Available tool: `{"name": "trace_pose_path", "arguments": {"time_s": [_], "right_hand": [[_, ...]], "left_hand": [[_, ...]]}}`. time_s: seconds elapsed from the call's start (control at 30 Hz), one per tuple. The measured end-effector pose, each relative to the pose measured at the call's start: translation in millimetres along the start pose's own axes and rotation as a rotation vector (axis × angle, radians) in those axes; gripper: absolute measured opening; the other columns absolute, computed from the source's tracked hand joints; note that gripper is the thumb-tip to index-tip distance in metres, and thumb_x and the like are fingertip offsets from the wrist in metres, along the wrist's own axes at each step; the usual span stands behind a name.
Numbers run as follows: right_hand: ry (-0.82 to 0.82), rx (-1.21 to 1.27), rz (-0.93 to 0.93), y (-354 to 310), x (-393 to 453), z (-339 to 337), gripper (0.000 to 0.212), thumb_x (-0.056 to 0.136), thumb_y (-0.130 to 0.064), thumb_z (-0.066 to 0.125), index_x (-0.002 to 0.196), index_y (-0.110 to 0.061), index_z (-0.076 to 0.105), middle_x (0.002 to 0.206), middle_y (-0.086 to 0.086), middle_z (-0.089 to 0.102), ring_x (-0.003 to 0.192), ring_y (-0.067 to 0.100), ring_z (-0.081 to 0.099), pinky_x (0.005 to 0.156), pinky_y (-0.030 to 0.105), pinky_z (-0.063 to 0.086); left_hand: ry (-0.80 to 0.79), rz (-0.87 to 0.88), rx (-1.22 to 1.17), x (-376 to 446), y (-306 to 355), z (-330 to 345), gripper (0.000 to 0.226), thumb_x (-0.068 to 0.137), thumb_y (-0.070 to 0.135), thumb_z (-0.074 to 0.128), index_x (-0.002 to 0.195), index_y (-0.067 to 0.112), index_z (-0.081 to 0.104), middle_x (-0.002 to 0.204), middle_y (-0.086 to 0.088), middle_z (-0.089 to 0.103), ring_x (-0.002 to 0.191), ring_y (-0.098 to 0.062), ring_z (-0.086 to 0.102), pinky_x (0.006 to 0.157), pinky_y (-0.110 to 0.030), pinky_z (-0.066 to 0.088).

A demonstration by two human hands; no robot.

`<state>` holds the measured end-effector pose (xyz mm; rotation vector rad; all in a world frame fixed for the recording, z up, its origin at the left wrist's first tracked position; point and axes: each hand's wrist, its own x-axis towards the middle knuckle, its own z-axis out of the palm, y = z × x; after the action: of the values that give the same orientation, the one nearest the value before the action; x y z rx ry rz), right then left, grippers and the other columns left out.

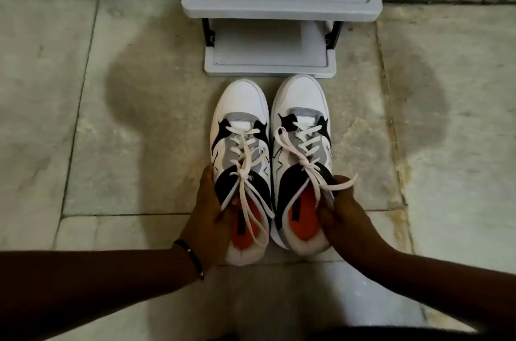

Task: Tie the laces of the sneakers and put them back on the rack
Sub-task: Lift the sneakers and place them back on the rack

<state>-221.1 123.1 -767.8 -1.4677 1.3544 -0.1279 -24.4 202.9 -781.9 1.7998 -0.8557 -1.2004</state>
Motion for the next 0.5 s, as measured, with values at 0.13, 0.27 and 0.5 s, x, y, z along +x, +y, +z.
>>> {"name": "trace_pose_path", "arguments": {"time_s": [0.13, 0.27, 0.5], "right_hand": [[0.015, -0.062, 0.011, -15, 1, 1, 0.029, 0.091, 0.0, 0.04, 0.114, -0.017, 0.036, 0.098, -0.007, 0.053, 0.089, 0.006, 0.054, 0.069, 0.003, 0.041], [-0.177, -0.15, 0.084, -28, 5, -12, 0.018, 0.095, -0.009, 0.036, 0.109, -0.006, 0.047, 0.08, -0.009, 0.045, 0.076, 0.01, 0.048, 0.075, 0.022, 0.038], [-0.02, 0.086, 0.232, -96, -52, -37, 0.04, 0.094, -0.01, 0.043, 0.132, -0.021, 0.039, 0.118, 0.0, 0.055, 0.109, 0.016, 0.05, 0.091, 0.03, 0.038]], "left_hand": [[0.031, -0.059, 0.035, -1, 4, 1, 0.065, 0.078, 0.046, 0.049, 0.133, 0.051, 0.015, 0.147, -0.005, 0.034, 0.135, -0.018, 0.035, 0.111, -0.049, 0.033], [0.098, -0.122, 0.086, -4, 18, 2, 0.068, 0.08, 0.048, 0.045, 0.14, 0.021, 0.027, 0.143, -0.007, 0.041, 0.132, -0.019, 0.04, 0.11, -0.048, 0.035], [0.239, -0.354, -0.007, -74, 96, -3, 0.054, 0.079, 0.021, 0.038, 0.132, 0.013, 0.04, 0.125, -0.014, 0.059, 0.113, -0.026, 0.054, 0.091, -0.03, 0.039]]}}
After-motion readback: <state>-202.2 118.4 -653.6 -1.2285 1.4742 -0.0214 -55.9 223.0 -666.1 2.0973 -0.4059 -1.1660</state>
